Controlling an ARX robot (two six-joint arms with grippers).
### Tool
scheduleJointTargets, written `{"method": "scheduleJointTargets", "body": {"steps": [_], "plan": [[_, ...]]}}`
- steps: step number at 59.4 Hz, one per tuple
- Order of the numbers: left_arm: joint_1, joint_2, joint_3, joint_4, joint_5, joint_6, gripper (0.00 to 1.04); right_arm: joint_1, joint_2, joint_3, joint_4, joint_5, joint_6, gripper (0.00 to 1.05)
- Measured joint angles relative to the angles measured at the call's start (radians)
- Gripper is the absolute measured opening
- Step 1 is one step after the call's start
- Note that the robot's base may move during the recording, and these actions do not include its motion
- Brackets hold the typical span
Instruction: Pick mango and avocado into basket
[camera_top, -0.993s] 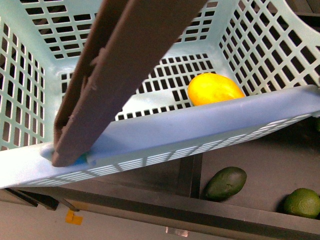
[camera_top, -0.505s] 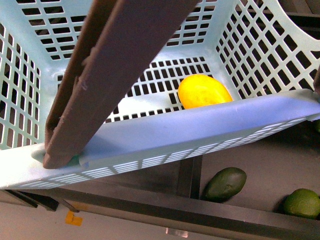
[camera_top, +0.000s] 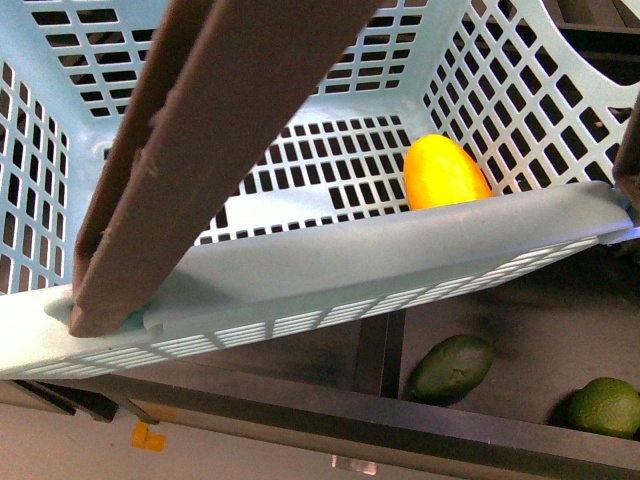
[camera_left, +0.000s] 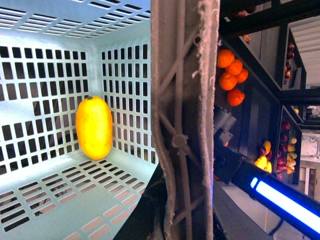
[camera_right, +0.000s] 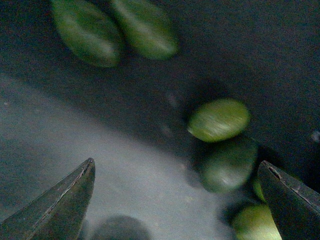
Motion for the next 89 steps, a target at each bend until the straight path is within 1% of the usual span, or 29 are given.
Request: {"method": "scheduleJointTargets", "body": {"steps": [7, 15, 21, 26, 35, 52, 75, 89], "plan": [[0.000, 0.000, 0.000, 0.000, 0.000, 0.000, 0.07, 0.031, 0.122, 0.167, -0.082, -0.048, -0.028, 0.96], [0.000, 0.000, 0.000, 0.000, 0.000, 0.000, 0.07, 0.048, 0.226, 0.328, -0.142, -0.054, -0.046, 0.96], [0.000, 0.000, 0.000, 0.000, -0.001, 0.000, 0.07, 0.054, 0.332, 0.497, -0.203, -0.064, -0.049, 0.96], [0.000, 0.000, 0.000, 0.000, -0.001, 0.000, 0.07, 0.059, 0.416, 0.626, -0.237, -0.087, -0.023, 0.96], [0.000, 0.000, 0.000, 0.000, 0.000, 0.000, 0.07, 0.074, 0.478, 0.728, -0.267, -0.131, 0.013, 0.96], [0.000, 0.000, 0.000, 0.000, -0.001, 0.000, 0.07, 0.104, 0.516, 0.784, -0.276, -0.172, 0.052, 0.96], [0.000, 0.000, 0.000, 0.000, 0.000, 0.000, 0.07, 0.116, 0.537, 0.749, -0.260, -0.166, 0.075, 0.96], [0.000, 0.000, 0.000, 0.000, 0.000, 0.000, 0.07, 0.116, 0.572, 0.764, -0.263, -0.152, 0.102, 0.96]]}}
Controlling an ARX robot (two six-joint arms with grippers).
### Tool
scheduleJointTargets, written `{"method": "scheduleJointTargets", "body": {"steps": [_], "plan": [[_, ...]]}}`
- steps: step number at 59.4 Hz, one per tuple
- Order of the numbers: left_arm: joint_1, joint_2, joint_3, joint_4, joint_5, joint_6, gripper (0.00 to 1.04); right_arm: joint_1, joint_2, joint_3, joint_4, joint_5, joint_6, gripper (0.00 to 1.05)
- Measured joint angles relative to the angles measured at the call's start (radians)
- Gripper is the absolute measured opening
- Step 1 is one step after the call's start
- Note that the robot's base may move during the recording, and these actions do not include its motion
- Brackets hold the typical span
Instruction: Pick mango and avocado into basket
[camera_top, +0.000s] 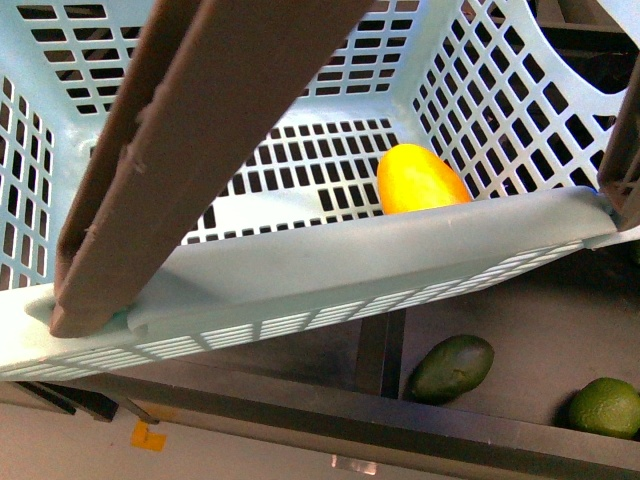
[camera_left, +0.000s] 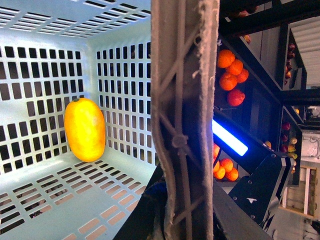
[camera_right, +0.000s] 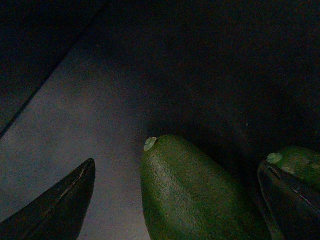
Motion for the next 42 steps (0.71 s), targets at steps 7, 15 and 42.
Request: {"method": "scheduleJointTargets", "body": {"steps": [7, 15, 42], "plan": [[0.000, 0.000, 0.000, 0.000, 0.000, 0.000, 0.07, 0.001, 0.026, 0.024, -0.010, 0.003, 0.006, 0.96], [0.000, 0.000, 0.000, 0.000, 0.000, 0.000, 0.07, 0.001, 0.050, 0.068, -0.040, 0.010, 0.008, 0.96], [0.000, 0.000, 0.000, 0.000, 0.000, 0.000, 0.07, 0.000, 0.088, 0.095, -0.053, 0.039, 0.019, 0.92]]}}
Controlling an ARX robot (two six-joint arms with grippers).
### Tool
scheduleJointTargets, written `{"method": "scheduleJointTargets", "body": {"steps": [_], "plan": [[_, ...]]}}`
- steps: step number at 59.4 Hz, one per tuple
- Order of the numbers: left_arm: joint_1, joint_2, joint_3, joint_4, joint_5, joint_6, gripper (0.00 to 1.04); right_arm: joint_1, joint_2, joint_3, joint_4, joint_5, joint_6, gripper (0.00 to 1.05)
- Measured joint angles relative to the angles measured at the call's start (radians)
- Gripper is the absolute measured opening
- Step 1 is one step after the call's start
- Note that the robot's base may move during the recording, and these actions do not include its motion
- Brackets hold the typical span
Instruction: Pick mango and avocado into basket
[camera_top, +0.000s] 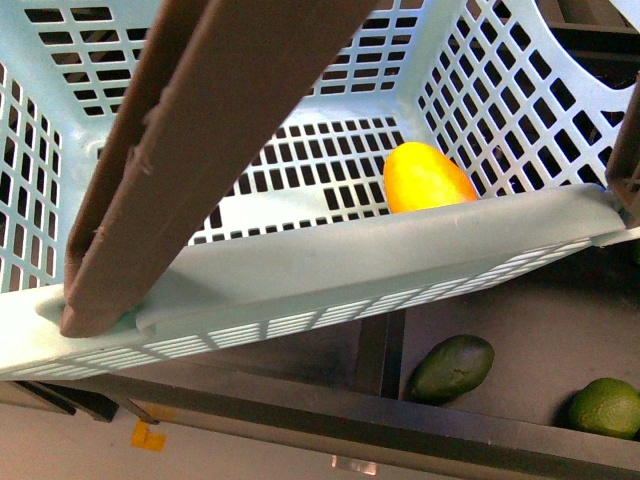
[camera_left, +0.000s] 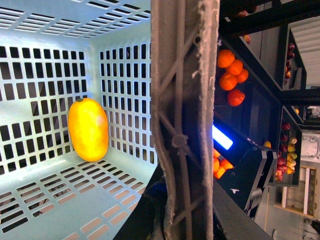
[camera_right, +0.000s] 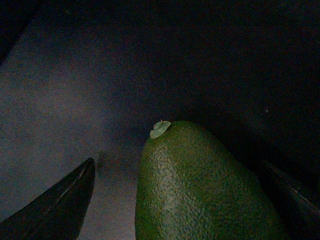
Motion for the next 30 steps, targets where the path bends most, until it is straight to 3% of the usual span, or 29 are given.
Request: {"method": "scheduleJointTargets", "body": {"steps": [12, 30], "plan": [[0.000, 0.000, 0.000, 0.000, 0.000, 0.000, 0.07, 0.000, 0.000, -0.001, 0.007, 0.013, 0.012, 0.58], [0.000, 0.000, 0.000, 0.000, 0.000, 0.000, 0.07, -0.002, -0.019, -0.048, 0.045, 0.018, 0.036, 0.53]]}}
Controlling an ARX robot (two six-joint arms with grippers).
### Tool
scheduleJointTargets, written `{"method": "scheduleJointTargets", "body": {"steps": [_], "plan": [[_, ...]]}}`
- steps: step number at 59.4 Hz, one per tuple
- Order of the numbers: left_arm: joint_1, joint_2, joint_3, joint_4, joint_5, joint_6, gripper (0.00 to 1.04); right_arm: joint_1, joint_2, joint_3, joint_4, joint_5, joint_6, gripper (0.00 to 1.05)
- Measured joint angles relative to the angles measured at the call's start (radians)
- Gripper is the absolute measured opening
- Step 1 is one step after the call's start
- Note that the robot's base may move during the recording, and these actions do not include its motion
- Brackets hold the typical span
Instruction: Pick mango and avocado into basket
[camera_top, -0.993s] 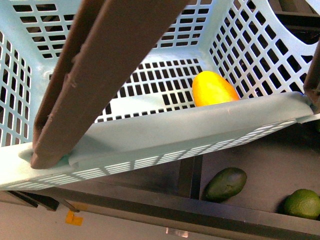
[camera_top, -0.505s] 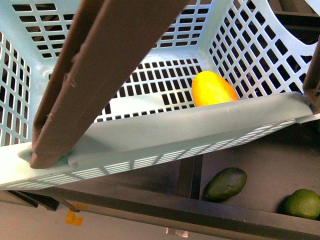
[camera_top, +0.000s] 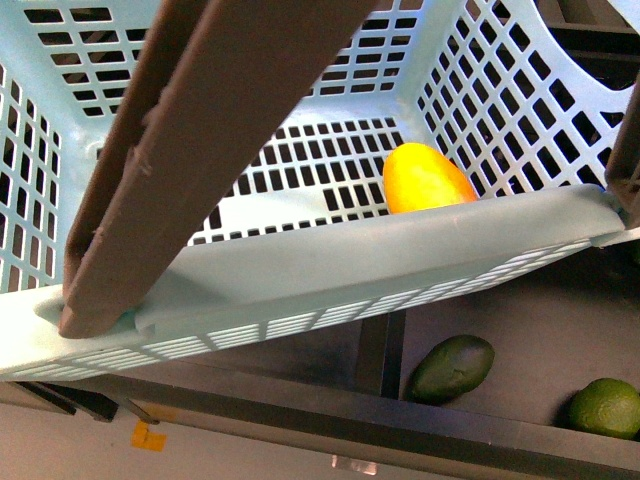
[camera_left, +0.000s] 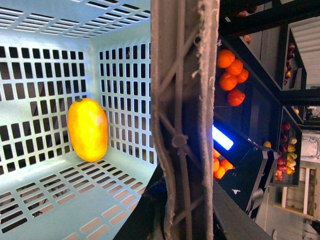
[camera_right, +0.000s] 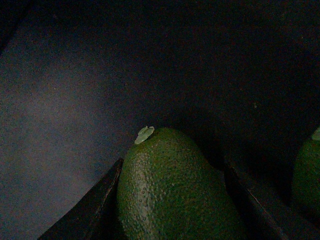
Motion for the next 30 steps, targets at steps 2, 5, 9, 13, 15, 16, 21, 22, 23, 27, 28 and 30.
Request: {"method": "scheduleJointTargets", "body": {"steps": [2, 5, 9, 13, 15, 16, 21, 22, 23, 27, 28, 30], "plan": [[0.000, 0.000, 0.000, 0.000, 0.000, 0.000, 0.07, -0.001, -0.008, -0.016, 0.008, 0.000, 0.003, 0.53], [0.000, 0.000, 0.000, 0.000, 0.000, 0.000, 0.07, -0.005, -0.030, -0.056, 0.032, -0.002, 0.006, 0.53], [0.000, 0.000, 0.000, 0.000, 0.000, 0.000, 0.07, -0.010, -0.057, -0.100, 0.053, -0.002, 0.006, 0.53], [0.000, 0.000, 0.000, 0.000, 0.000, 0.000, 0.07, -0.016, -0.094, -0.152, 0.079, 0.000, 0.003, 0.53], [0.000, 0.000, 0.000, 0.000, 0.000, 0.000, 0.07, -0.019, -0.112, -0.174, 0.090, 0.001, 0.001, 0.53], [0.000, 0.000, 0.000, 0.000, 0.000, 0.000, 0.07, -0.023, -0.131, -0.198, 0.102, 0.003, 0.000, 0.53], [0.000, 0.000, 0.000, 0.000, 0.000, 0.000, 0.07, -0.036, -0.199, -0.273, 0.145, 0.001, -0.003, 0.53], [0.000, 0.000, 0.000, 0.000, 0.000, 0.000, 0.07, -0.039, -0.211, -0.286, 0.152, 0.000, -0.003, 0.53], [0.000, 0.000, 0.000, 0.000, 0.000, 0.000, 0.07, -0.043, -0.238, -0.314, 0.169, -0.003, -0.003, 0.53], [0.000, 0.000, 0.000, 0.000, 0.000, 0.000, 0.07, -0.058, -0.312, -0.387, 0.209, -0.010, -0.003, 0.53], [0.000, 0.000, 0.000, 0.000, 0.000, 0.000, 0.07, -0.060, -0.328, -0.402, 0.217, -0.011, -0.003, 0.53], [0.000, 0.000, 0.000, 0.000, 0.000, 0.000, 0.07, -0.068, -0.377, -0.449, 0.241, -0.018, -0.003, 0.53]]}}
